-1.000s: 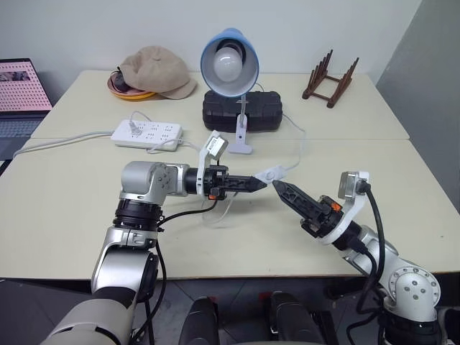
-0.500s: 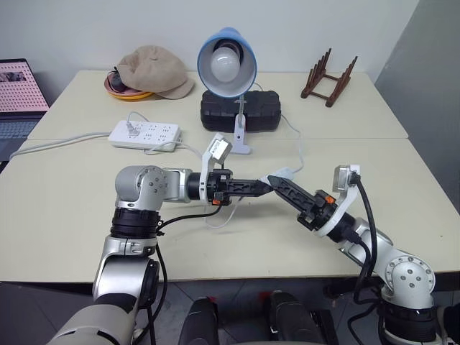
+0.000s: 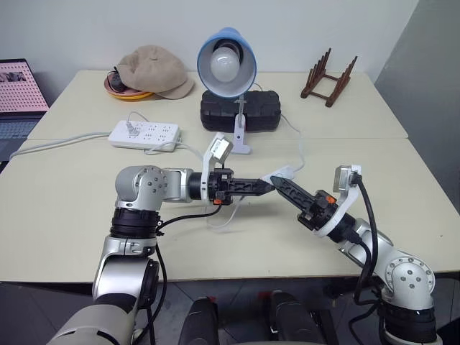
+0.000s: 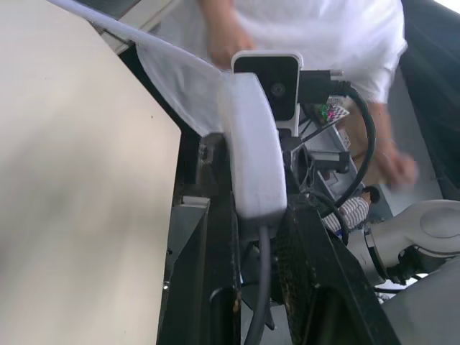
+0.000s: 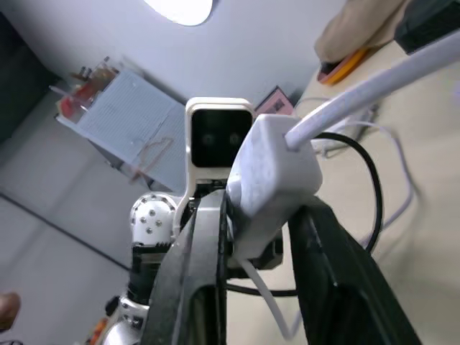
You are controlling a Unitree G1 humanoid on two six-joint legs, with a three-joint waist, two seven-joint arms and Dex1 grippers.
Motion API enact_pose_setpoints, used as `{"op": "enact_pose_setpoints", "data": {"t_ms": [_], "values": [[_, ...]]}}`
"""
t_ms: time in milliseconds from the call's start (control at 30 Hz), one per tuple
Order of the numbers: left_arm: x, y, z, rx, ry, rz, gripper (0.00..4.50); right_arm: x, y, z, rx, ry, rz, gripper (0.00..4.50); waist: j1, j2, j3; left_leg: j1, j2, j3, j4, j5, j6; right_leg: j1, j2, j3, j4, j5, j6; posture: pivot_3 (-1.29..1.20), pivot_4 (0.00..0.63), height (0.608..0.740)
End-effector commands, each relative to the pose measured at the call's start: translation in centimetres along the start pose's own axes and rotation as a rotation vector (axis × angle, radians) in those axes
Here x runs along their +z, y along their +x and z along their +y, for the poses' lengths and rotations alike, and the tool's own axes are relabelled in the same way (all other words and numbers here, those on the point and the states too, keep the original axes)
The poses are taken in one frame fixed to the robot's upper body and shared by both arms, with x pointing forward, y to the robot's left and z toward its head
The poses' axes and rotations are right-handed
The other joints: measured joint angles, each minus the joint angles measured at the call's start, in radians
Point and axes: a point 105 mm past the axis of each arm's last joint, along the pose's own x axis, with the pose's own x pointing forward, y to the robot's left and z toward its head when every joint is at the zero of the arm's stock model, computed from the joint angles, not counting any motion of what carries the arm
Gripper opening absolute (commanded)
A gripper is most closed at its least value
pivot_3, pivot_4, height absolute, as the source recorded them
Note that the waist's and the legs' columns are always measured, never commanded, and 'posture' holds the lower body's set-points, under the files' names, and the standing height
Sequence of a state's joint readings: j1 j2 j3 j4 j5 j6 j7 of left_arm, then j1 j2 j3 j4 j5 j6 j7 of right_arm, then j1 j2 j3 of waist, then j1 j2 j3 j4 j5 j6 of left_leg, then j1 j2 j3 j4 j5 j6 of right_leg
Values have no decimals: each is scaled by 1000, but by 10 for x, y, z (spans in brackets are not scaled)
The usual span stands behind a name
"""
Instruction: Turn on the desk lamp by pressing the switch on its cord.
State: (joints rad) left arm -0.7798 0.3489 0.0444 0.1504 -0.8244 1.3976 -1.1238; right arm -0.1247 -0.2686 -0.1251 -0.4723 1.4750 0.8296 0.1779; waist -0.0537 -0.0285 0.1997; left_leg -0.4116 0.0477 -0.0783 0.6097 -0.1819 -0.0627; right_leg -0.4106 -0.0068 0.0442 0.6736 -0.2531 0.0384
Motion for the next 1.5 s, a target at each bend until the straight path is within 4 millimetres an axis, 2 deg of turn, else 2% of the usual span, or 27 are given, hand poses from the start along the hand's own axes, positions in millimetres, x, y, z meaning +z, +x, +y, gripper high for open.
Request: {"op": "enact_pose_setpoints", "data": {"t_ms": [33,267,333,367,500,600,700,800,900,1000,1100,1200,1267,1400,1500], "values": [[4,3,-8,-22,30,10,358,1,-1,5,1,-46,10,650,0,0,0,0,0,0,0,0,0,0,0,0,0,0,0,0,150,740],[4,2,-7,-14,41,12,358,2,-1,2,-13,-61,20,648,0,0,0,-1,0,0,0,0,0,0,0,0,0,-3,-4,0,150,740],[5,0,-5,6,62,20,358,3,-1,2,-17,-70,23,1349,0,0,0,-1,0,0,0,0,0,-1,0,0,0,-3,-4,0,150,740],[5,-1,-2,24,77,26,358,4,-2,2,-17,-79,25,1462,0,0,0,-1,0,0,0,0,0,-1,0,0,0,-3,-4,0,150,740],[2,-8,13,108,136,73,358,5,-9,-3,-68,-160,68,2404,3,0,0,-2,0,0,0,0,0,-1,0,0,0,-3,-5,0,150,740],[-6,-17,30,192,252,153,358,-4,-25,-10,-137,-265,177,3061,6,0,0,-3,0,0,0,0,0,-2,0,0,-1,-3,-5,0,150,740],[-9,-28,57,326,402,247,358,-12,-43,-17,-205,-337,251,3688,15,0,0,-4,0,0,-1,0,0,-3,0,0,-3,-3,-5,0,150,740],[1,-39,79,439,530,284,358,-4,-51,-24,-303,-514,268,4362,17,0,0,-6,0,1,-2,0,0,-3,0,0,-7,-3,-5,0,150,740],[9,-44,90,491,590,293,358,6,-52,-32,-391,-685,272,4437,20,0,0,-8,0,1,-1,0,0,-3,0,0,-10,-2,-3,0,150,740],[9,-50,107,558,723,395,358,5,-46,-33,-398,-884,334,4437,22,0,0,-8,-1,2,-1,0,0,-4,-1,0,-11,-2,-3,0,150,740],[4,-56,124,605,855,524,358,-19,-42,-28,-323,-893,410,4437,24,0,0,-9,-1,2,-2,0,0,-4,-1,0,-11,-2,-3,0,150,740],[5,-54,126,580,864,507,358,-24,-44,-35,-344,-915,411,4437,25,0,0,-10,-1,1,-2,0,0,-4,-1,0,-12,1,2,0,150,740],[9,-54,125,575,870,487,1058,-25,-46,-37,-349,-924,419,4500,25,0,0,-11,-1,1,-1,0,0,-4,-1,0,-12,1,2,0,150,740],[14,-55,119,537,864,456,1845,-27,-51,-40,-340,-925,430,4500,24,0,0,-11,-1,1,0,0,0,-4,-1,0,-12,0,1,0,150,740],[20,-66,102,490,851,421,2585,-25,-58,-48,-341,-970,462,4500,23,0,0,-11,-1,1,1,0,0,-4,-1,0,-11,1,1,0,150,740]]}}
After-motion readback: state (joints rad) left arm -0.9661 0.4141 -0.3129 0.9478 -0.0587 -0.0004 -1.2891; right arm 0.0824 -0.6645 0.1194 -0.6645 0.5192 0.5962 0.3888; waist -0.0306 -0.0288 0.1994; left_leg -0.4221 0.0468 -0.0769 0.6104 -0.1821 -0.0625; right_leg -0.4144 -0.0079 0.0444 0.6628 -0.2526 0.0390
